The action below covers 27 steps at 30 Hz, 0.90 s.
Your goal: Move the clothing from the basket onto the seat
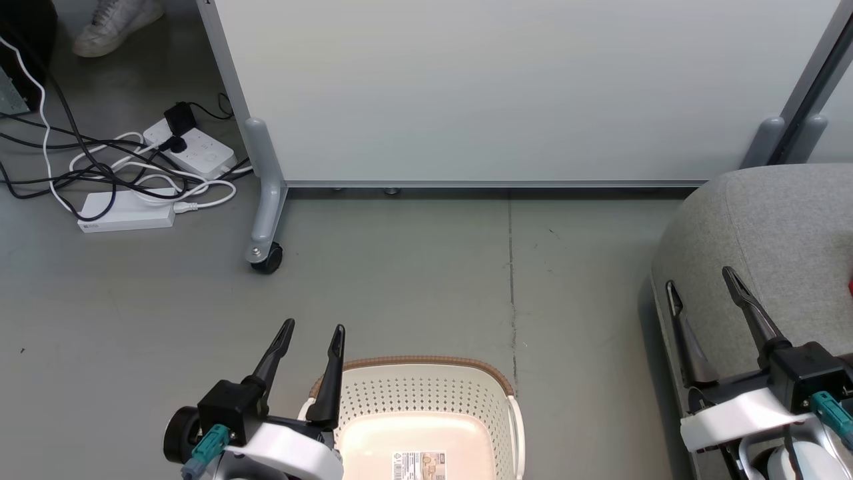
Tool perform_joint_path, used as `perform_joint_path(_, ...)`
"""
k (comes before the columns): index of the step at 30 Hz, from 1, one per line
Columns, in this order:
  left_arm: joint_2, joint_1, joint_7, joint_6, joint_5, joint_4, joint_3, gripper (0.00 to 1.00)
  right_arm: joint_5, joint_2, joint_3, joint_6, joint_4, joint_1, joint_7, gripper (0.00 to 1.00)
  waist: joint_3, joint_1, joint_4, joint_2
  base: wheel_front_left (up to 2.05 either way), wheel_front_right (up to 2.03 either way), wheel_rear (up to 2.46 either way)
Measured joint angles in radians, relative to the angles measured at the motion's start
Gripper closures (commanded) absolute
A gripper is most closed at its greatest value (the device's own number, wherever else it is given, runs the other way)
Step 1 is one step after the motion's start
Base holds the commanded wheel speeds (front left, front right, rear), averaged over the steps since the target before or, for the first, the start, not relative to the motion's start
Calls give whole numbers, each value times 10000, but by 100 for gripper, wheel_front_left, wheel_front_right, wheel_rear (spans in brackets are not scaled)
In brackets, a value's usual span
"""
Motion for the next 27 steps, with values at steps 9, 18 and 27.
perform_joint_path(9,-17,472,36,-35,-146,334,-19,100,157,230,98,0,516,453,88,100,2,0,-10,0,0,0,0)
perform_joint_path(18,-12,395,410,-115,-1981,359,86,100,2169,332,-523,0,495,486,696,100,1,0,-77,0,0,0,0)
perform_joint_path(27,-10,148,704,-219,-3501,468,196,100,3820,420,-953,-2,380,545,1179,100,0,0,-136,0,0,0,0)
